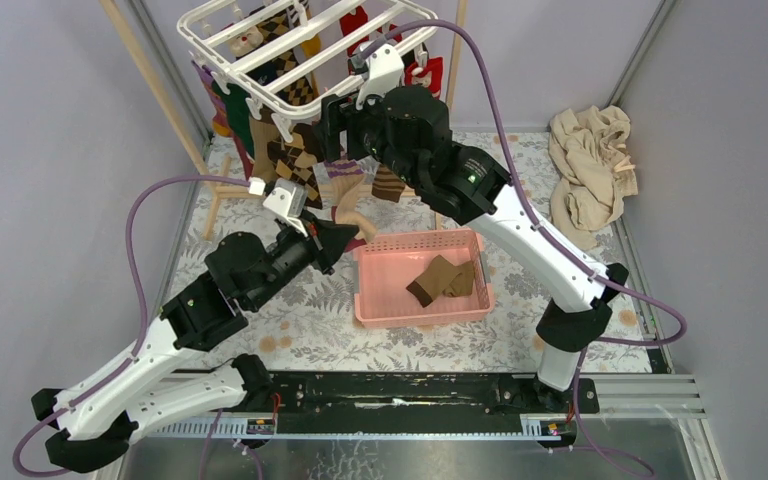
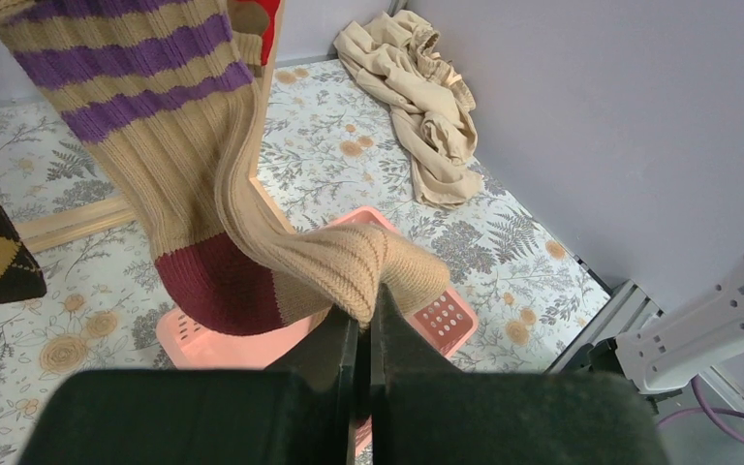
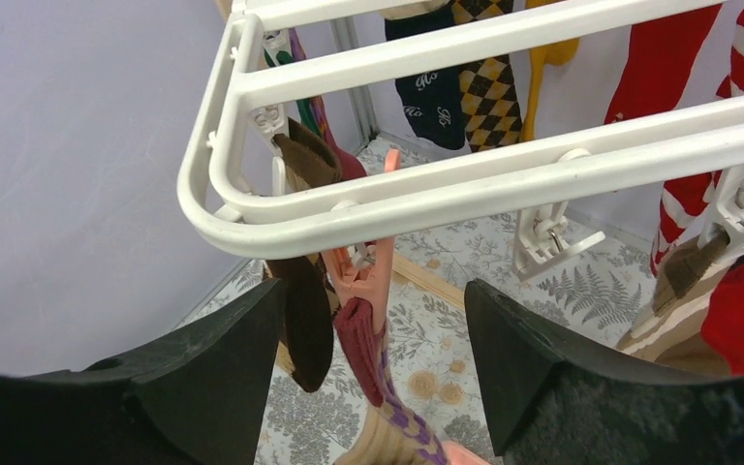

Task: Remove the socks clipped to the hanger
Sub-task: Remove the sock from the hanger.

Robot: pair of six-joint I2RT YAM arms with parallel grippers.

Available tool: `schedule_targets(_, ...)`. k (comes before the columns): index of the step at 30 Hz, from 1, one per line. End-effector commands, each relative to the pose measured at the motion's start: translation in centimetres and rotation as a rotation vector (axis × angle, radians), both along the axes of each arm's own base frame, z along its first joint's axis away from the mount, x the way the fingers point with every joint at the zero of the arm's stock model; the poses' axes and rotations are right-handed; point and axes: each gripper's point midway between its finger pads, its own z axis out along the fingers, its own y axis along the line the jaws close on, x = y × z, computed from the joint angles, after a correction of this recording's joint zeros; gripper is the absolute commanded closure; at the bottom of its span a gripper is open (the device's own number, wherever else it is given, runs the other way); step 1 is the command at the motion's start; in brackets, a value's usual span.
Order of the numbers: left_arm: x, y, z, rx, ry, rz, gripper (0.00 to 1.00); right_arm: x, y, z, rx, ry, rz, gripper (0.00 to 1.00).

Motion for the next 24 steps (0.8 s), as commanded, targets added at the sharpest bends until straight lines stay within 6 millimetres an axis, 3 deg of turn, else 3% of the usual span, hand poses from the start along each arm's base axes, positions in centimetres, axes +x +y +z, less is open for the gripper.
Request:
schedule_targets(1, -0.3, 0.2, 1.2, -0.048, -0.027, -0.011, 1.00, 0.3, -0.6, 2.2, 0.034, -0.050, -0.053, 0.25)
schedule_targets(24, -0.6, 0.0, 0.3, -0.053, -0.015, -0.025, 1.00, 1.7, 0.6, 2.6, 0.099, -0.080, -0.094, 0.33)
